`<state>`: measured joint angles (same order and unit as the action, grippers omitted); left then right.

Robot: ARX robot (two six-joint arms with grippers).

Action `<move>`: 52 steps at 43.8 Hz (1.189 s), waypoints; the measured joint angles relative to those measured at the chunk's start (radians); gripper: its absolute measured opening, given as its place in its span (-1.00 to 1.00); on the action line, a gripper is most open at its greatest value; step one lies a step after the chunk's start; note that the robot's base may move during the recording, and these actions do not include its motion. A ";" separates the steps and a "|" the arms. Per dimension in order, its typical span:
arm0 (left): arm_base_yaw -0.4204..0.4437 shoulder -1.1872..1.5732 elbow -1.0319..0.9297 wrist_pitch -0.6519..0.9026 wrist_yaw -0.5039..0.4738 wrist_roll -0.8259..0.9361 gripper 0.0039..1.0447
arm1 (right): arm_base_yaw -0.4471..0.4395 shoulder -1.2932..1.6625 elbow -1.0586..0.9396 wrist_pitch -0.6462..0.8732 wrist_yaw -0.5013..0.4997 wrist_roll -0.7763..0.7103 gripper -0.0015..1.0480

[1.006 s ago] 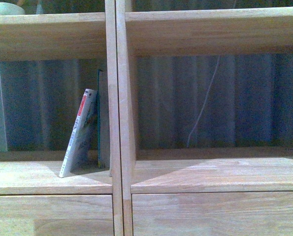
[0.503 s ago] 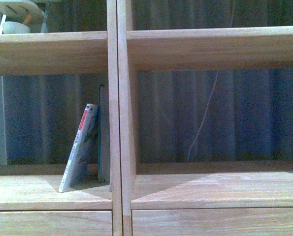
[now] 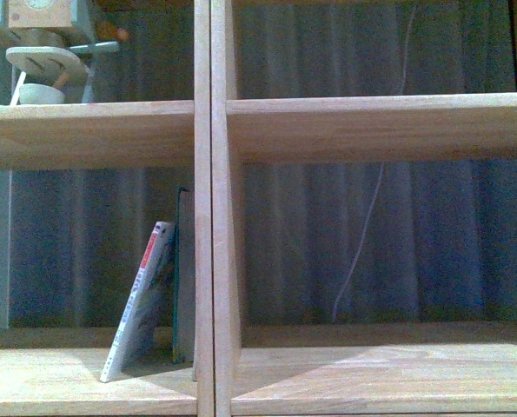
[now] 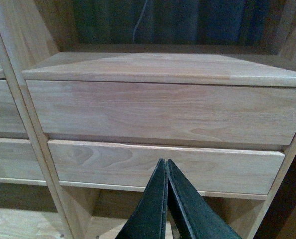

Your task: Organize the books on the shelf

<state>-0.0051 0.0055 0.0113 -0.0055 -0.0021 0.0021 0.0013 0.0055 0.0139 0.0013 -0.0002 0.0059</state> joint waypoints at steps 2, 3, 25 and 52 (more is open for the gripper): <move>0.000 0.000 0.000 0.000 0.000 0.000 -0.95 | 0.000 0.000 0.000 0.000 0.000 0.000 -0.94; 0.000 0.000 0.000 0.000 0.000 0.000 -0.95 | 0.000 0.000 0.000 0.000 0.000 0.000 -0.94; 0.000 0.000 0.000 0.000 0.000 0.000 0.66 | 0.000 0.000 0.000 0.000 0.000 -0.001 0.59; 0.000 0.000 0.000 0.000 0.000 0.000 0.86 | 0.000 0.000 0.000 0.000 0.000 -0.002 0.86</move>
<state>-0.0051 0.0055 0.0113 -0.0055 -0.0021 0.0021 0.0013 0.0055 0.0139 0.0013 -0.0002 0.0044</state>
